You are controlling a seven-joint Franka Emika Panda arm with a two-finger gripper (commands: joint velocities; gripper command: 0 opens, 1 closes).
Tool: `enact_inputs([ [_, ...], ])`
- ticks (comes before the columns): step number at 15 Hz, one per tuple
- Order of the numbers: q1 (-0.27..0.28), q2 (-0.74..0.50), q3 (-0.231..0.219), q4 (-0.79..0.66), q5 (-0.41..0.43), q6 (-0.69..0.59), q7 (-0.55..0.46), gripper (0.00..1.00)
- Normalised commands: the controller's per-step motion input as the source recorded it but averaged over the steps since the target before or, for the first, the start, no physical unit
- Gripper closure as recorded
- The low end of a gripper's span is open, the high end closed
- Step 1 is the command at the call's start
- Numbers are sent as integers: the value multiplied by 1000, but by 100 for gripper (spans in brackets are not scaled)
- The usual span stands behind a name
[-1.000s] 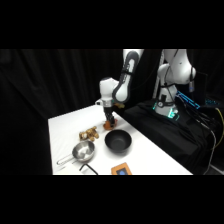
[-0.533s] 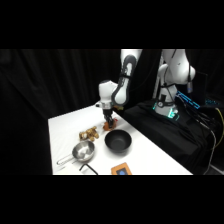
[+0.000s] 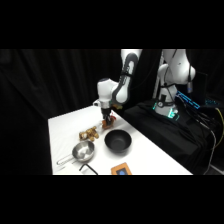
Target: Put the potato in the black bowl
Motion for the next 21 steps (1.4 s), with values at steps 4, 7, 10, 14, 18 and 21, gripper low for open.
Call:
enact_inputs([
  [4, 275, -485, -167, -64, -300, -373, 367, 94],
  [7, 269, -394, -94, -2, -276, -372, 361, 96],
  [10, 207, -272, 12, 41, -159, -312, 273, 97],
  [14, 177, -182, 89, 35, -82, -216, 226, 96],
  [18, 155, -40, 103, 5, -57, -82, 200, 96],
  [21, 104, 113, 72, 19, -48, 78, 139, 96],
])
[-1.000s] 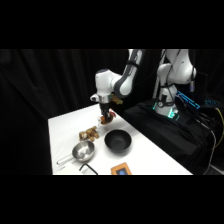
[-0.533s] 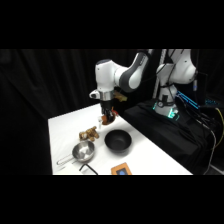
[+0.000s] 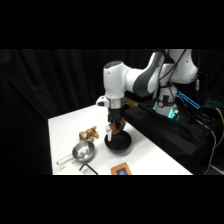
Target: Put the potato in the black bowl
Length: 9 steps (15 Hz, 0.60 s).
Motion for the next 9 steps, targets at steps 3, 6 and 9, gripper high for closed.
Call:
enact_inputs([
  [3, 36, 212, 44, 75, 8, 161, 21, 71],
  [6, -12, 295, 20, 147, 28, 219, -55, 62],
  [9, -16, 246, 13, 174, 30, 116, -49, 38],
])
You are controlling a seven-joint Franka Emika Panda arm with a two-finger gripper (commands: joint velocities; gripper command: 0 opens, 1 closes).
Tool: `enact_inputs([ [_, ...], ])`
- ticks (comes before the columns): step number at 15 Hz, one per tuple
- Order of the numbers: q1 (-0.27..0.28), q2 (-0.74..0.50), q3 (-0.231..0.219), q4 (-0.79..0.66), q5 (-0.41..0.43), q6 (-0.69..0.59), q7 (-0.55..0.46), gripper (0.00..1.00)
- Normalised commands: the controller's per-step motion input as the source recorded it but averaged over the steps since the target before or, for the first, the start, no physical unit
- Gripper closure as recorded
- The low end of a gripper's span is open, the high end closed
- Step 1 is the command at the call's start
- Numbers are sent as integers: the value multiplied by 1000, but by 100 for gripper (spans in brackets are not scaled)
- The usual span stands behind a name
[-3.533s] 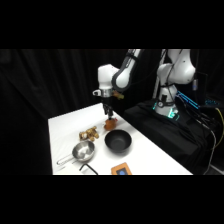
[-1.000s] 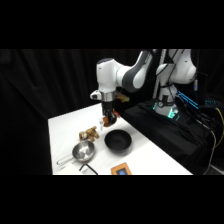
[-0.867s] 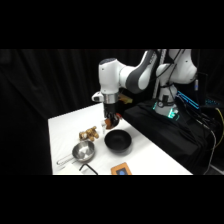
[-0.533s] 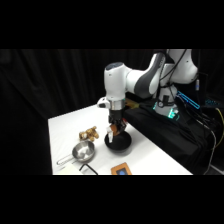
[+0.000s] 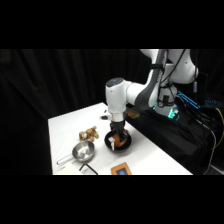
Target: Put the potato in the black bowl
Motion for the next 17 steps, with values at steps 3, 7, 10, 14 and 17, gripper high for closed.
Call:
enact_inputs([
  [3, 23, 23, 7, 119, -6, -57, 9, 14],
  [7, 80, -282, -13, 1, -75, -221, 108, 0],
  [10, 76, -488, 0, -72, -97, -372, 155, 0],
  [14, 29, -505, 27, -17, -84, -459, 151, 0],
  [17, -31, -242, 27, 127, -18, -346, 73, 0],
])
